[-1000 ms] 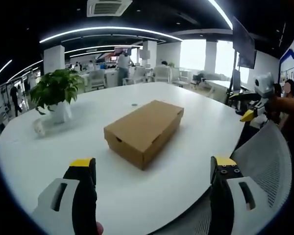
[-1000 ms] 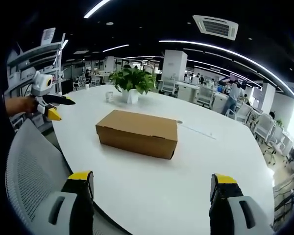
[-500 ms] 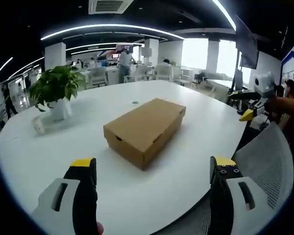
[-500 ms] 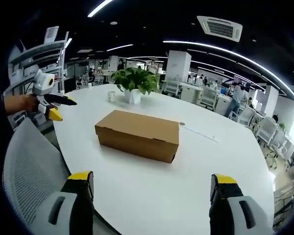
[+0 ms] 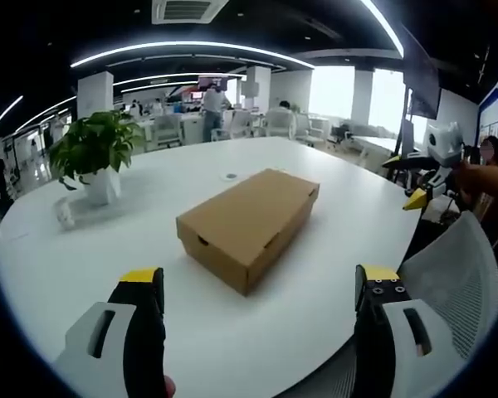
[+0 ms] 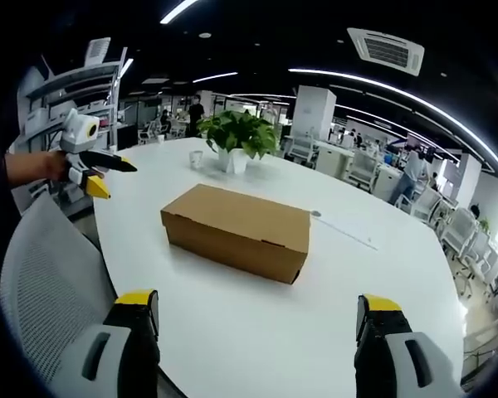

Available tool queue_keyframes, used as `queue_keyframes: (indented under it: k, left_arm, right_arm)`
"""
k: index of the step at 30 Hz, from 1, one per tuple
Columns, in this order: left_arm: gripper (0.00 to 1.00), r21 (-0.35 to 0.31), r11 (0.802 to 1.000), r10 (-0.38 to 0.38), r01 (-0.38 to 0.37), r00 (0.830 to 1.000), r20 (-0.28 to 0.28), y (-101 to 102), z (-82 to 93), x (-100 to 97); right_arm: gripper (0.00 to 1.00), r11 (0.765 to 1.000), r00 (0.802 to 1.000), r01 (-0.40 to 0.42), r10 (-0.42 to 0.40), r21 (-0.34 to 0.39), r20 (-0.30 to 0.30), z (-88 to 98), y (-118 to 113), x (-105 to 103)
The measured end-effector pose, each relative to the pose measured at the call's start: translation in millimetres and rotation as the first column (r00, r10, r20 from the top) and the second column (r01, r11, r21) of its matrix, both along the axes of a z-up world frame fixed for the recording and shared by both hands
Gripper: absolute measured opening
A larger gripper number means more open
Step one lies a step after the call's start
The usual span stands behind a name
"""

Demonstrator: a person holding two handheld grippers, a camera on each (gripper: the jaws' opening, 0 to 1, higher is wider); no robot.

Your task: Operate the shoe box by opening the lid, removing the specified soft item, and placing it in the target area until the item is outside and the box remains undamaged.

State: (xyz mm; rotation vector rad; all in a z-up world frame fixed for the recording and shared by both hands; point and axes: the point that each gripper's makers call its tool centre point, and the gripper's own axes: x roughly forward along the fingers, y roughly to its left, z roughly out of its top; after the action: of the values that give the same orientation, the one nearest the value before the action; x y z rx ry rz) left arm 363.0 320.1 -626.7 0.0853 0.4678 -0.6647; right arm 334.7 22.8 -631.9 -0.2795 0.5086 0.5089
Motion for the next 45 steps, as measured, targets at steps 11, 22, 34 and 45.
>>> queue_keyframes:
  k: [11,22,34,45]
  left_arm:
    - [0.95,0.005,1.0,0.021,-0.021,1.0,-0.005,2,-2.8,6.4]
    - [0.94,0.007,1.0,0.03,-0.03,0.999,-0.012,-4,-6.8,17.5]
    - [0.93,0.017,0.999,0.039,-0.038,0.999,-0.023,-9,-16.0,32.8]
    - [0.92,0.029,0.998,0.052,-0.051,0.998,-0.038,-10,-27.9,43.7]
  right_arm:
    - [0.99,1.0,1.0,-0.024,0.024,0.001,0.004,-1.2,3,14]
    - [0.98,0.998,0.998,-0.059,0.059,-0.003,-0.004,-7.4,5,31]
    - [0.97,0.995,0.995,-0.098,0.098,-0.01,-0.01,-17.4,7,51]
    - [0.94,0.988,0.988,-0.151,0.152,-0.022,0.015,-19.5,14,70]
